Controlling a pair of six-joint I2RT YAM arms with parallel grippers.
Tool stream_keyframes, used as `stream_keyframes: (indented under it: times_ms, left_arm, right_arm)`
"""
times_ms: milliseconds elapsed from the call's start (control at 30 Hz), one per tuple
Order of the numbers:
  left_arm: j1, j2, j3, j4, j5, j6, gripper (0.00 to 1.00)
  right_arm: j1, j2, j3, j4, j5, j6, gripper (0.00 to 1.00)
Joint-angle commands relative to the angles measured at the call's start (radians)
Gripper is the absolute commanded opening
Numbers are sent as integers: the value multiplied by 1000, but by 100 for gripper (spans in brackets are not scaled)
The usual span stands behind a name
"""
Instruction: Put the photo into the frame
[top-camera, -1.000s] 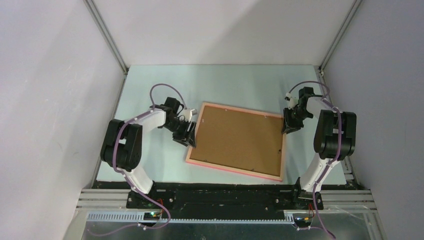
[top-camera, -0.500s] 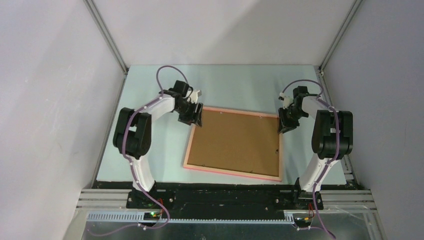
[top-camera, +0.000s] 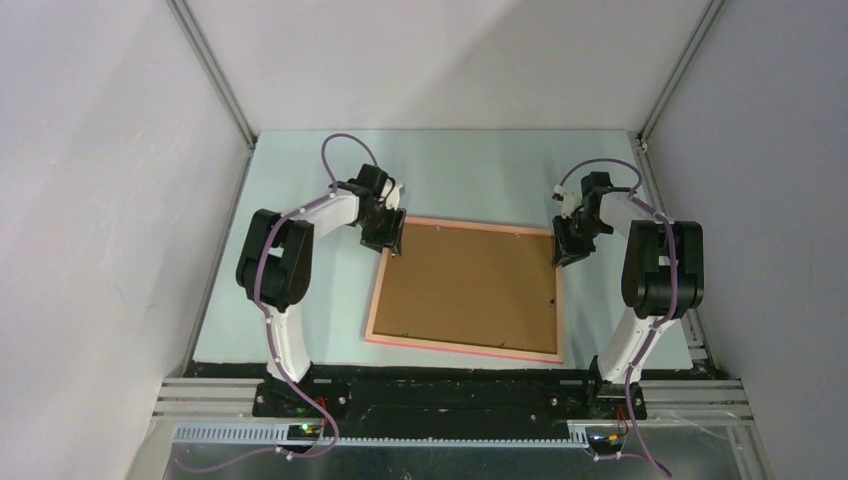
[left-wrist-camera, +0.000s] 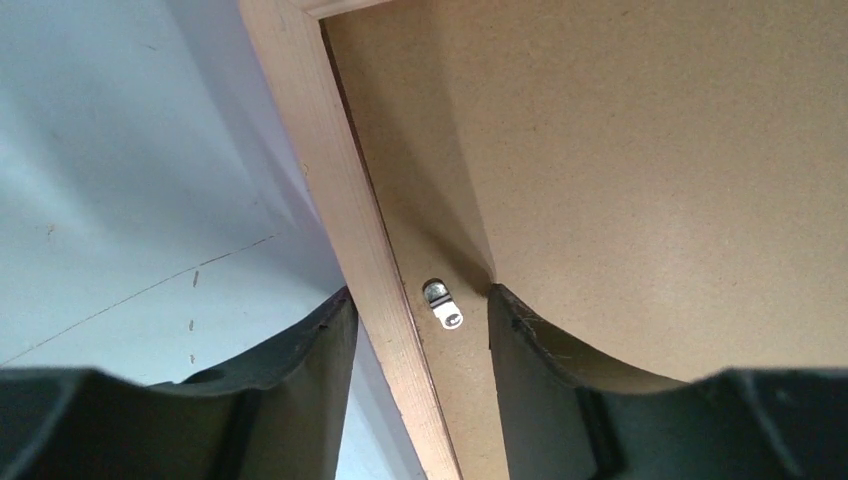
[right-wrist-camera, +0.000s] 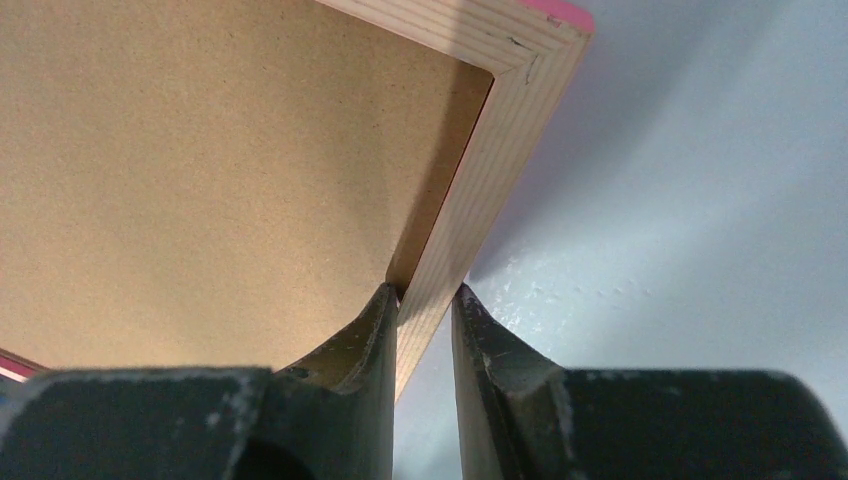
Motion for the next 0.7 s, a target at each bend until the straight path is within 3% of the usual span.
stream_keyframes:
  times_ms: [0, 667]
  left_arm:
    - [-11, 24, 0, 44, -19, -20, 52]
    - [-12, 17, -23, 55, -32, -16, 19]
  right_arm:
    - [21, 29, 9, 1, -57, -26, 0]
    - [22, 32, 9, -11, -74, -25, 0]
